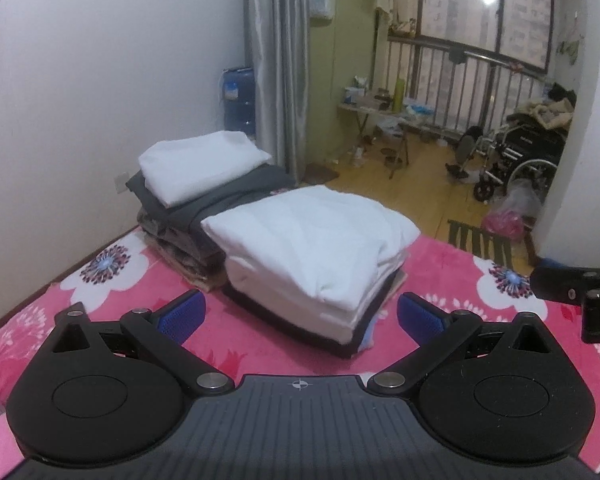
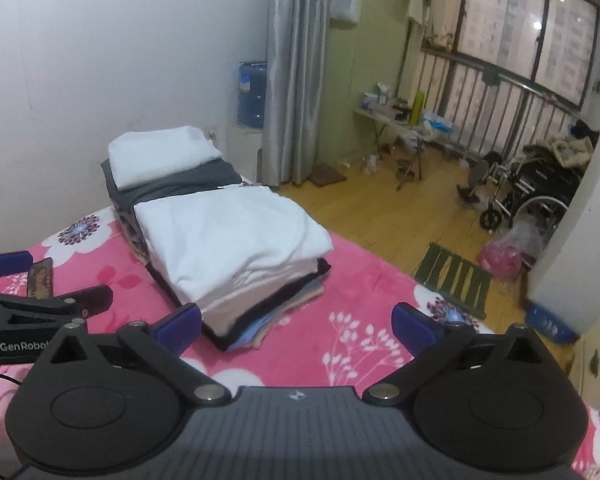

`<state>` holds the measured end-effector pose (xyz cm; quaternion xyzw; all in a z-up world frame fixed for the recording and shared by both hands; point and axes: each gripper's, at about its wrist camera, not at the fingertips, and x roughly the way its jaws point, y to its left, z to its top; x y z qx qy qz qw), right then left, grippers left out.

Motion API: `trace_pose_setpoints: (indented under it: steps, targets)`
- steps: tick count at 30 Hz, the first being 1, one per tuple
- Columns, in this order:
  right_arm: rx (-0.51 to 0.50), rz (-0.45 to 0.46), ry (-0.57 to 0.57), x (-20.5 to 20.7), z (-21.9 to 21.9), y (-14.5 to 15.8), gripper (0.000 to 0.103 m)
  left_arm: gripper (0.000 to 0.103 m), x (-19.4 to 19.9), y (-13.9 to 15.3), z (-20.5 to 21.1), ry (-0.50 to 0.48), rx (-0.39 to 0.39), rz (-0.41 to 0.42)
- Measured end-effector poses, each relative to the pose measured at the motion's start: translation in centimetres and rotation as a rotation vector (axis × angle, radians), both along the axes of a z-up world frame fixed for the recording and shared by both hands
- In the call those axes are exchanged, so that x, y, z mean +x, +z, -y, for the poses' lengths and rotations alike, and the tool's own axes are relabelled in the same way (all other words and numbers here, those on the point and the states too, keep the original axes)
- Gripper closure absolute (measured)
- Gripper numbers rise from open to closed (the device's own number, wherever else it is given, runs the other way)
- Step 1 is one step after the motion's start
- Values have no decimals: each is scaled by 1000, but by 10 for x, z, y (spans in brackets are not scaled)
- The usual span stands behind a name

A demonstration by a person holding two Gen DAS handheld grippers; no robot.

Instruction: Fold clothes

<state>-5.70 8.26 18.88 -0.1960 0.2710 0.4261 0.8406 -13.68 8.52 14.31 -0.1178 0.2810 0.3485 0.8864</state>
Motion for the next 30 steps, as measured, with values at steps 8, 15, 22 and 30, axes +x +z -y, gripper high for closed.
trace_pose_setpoints:
  steps: [8,15,22,30]
  targets:
    - [-5,29,-6,19,-4,-10,0,0,14,0,-3,-5,53,-28]
    - [-18,-6,61,14,-17,-17,0,0,11,2,-8,55,54,-17]
    - [-58,-2,136,-3,-27,-25,0,0,8,1,-9,56,13,-16]
    - [-69,-87,118,-4,-26,-28,0,0,8,1,-6,71,8,-16]
